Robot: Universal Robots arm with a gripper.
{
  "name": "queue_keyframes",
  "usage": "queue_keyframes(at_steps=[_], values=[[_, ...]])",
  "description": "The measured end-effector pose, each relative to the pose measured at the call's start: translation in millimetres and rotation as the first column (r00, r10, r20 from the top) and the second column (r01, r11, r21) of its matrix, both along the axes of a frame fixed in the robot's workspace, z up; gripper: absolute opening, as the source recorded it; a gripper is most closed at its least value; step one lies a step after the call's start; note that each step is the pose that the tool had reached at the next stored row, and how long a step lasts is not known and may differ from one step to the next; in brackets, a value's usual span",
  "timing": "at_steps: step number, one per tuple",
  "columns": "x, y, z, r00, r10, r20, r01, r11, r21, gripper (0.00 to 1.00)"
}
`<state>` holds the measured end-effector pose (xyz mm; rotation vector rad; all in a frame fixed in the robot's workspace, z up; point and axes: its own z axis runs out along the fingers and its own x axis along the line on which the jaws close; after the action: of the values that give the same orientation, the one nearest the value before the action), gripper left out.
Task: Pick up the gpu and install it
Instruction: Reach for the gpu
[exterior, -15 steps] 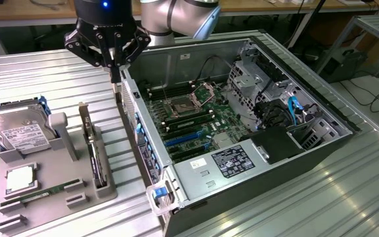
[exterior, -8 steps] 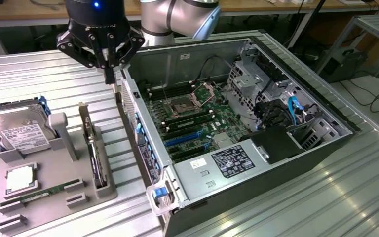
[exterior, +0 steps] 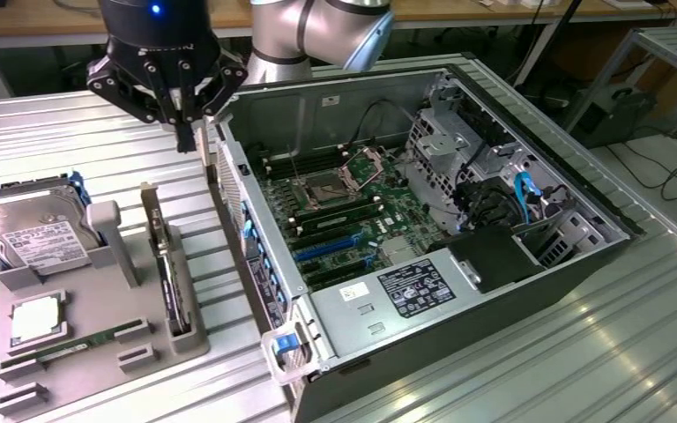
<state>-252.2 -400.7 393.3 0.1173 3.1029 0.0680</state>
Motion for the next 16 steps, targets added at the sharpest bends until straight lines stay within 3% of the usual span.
queue_keyframes(at_steps=[16], values=[[-26.4, -0.8, 0.0, 1.0000, 0.000, 0.0000, 0.000, 1.0000, 0.0000, 0.11]])
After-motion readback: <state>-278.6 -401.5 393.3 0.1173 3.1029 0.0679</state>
